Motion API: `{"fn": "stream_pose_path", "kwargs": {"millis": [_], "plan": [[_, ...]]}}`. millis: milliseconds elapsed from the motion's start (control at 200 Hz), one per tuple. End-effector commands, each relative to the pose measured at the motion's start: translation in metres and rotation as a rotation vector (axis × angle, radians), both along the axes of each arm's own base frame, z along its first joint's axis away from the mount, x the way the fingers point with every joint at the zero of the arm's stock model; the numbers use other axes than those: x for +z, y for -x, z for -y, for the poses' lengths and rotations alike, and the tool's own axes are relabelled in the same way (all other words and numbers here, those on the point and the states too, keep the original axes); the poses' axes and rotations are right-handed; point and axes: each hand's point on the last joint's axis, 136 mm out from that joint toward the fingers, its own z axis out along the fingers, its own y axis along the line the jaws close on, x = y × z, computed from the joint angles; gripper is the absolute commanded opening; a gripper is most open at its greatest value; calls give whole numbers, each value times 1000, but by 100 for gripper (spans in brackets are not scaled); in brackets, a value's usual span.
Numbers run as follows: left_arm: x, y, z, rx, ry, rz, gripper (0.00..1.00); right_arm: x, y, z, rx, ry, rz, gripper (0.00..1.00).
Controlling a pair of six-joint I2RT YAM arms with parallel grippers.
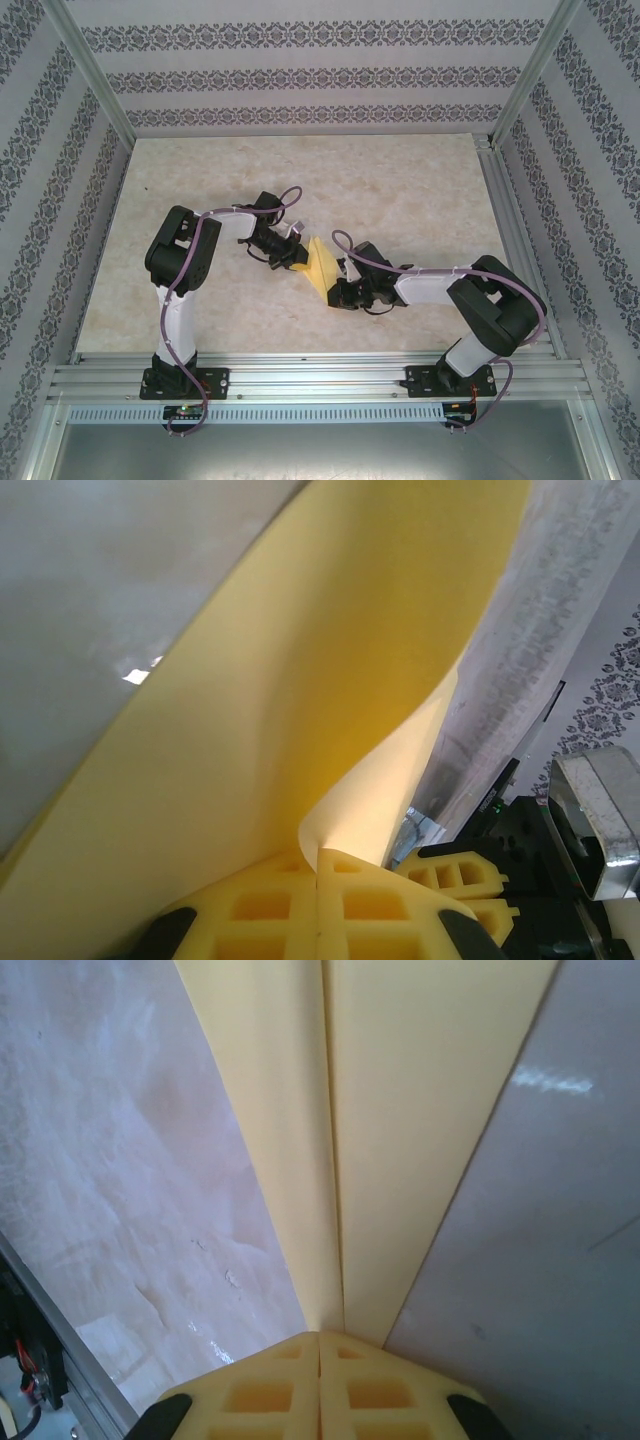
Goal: Fold a paper plane with a square sheet of paper (pick it up from the middle)
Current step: Fold the wing for the fifth time at the center of the table.
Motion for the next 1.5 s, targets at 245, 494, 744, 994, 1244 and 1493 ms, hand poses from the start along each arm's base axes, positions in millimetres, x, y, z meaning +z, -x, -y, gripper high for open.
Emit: {"fn": "stream_pose_path", "kwargs": {"millis": [245, 494, 744, 994, 1244, 1493], "plan": [[-36, -3, -19, 22, -113, -5, 0, -22, 59, 34, 120, 196, -212, 8], [-36, -1, -18, 14, -99, -12, 0, 73, -37, 0, -27, -45, 69, 12], [-35, -1, -17, 11, -94, -12, 0, 67, -87, -28, -54, -109, 82, 10], [-36, 0, -17, 10, -94, -15, 0, 20, -97, -34, -62, -25, 13, 9], [-40, 1, -19, 7, -105, -28, 0, -20, -80, -15, -65, 81, -70, 8], [-41, 0, -20, 9, -118, -26, 0, 47, -115, -32, -71, -45, 53, 9]]}}
